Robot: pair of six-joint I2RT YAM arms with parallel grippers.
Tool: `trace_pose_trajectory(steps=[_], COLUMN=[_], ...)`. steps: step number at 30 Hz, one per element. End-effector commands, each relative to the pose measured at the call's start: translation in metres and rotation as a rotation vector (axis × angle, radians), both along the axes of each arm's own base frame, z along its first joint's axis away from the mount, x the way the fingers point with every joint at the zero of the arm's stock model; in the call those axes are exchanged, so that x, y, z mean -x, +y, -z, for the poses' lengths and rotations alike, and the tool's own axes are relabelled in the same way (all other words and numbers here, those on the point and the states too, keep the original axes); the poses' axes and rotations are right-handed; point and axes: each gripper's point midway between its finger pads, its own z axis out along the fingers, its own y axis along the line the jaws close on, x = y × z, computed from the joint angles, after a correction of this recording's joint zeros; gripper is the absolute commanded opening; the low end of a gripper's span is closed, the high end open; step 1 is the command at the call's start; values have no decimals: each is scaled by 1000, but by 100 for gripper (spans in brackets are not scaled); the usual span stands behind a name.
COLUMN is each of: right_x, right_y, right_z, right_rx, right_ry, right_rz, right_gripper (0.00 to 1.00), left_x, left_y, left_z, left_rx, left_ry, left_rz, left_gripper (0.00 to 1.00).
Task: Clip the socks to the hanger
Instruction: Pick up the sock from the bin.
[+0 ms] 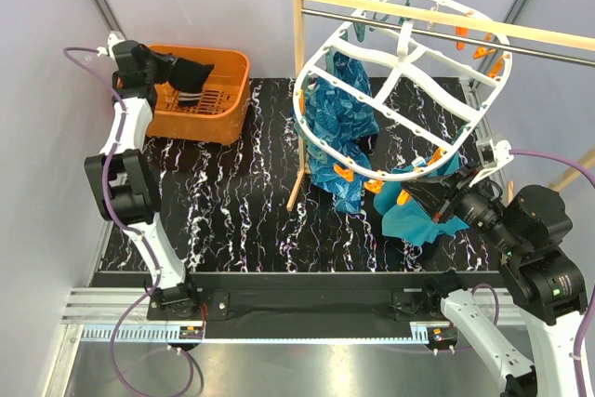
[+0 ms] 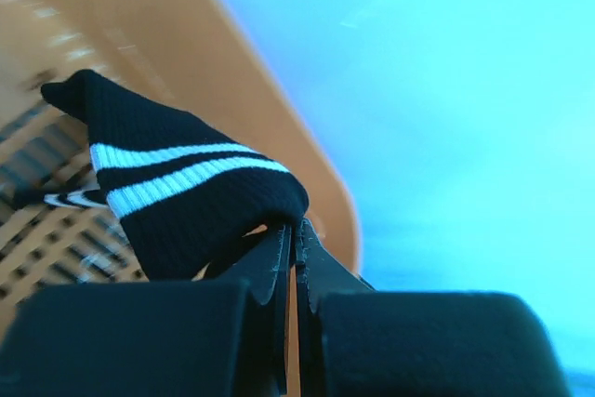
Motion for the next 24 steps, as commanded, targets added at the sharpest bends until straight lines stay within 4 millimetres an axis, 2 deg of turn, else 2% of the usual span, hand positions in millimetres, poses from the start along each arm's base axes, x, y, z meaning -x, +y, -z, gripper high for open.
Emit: trace_pose_trajectory(steps=[1,3,5,6,8,9,10,11,12,13,14,16,18,19,20,24], right_x=[3,3,2,3,3,2,2,2,2,3,2,1,1,2,2,2], right_y=[4,4,4,4,4,4,5,6,7,8,8,9,10,11,11,12], right_z=[-3,-1,-1,-1,-2,-3,-2,-3,-3,-3,-1,0,2,1,2,1], right_rx=[-11,-8,-7,-8,-9,-11,-11,-12,-13,-16,-16,-21,-23,-25,-25,-30], right_ry=[5,8,11,10,7,5,6,8,6,8,12,18,22,21,23,27], right_rz=[-24,-26,-24,-26,-29,-29,-32,-36,-41,-47,-48,-54,-56,-61,-61,-66], right_gripper=[0,0,0,0,0,0,0,0,0,0,0,0,0,0,0,0], left_x=[-6,-12,-10,-3,11,19,25,34,44,49,56,70,83,92,101,130], left_y=[-25,-27,-26,-25,-19,-20,-17,-20,-21,-21,-21,-24,-29,-31,-29,-36], left_z=[-40,-17,-5,19,29,42,46,40,55,57,50,65,65,76,70,79], left_rx=[-27,8,34,60,76,77,55,46,46,38,31,28,22,17,4,-2], left_ry=[-173,-96,-60,16,86,126,144,148,187,193,181,227,240,274,273,292], left_rz=[166,184,166,139,70,55,36,33,25,22,20,21,28,29,10,-26], left_gripper=[0,0,0,0,0,0,0,0,0,0,0,0,0,0,0,0])
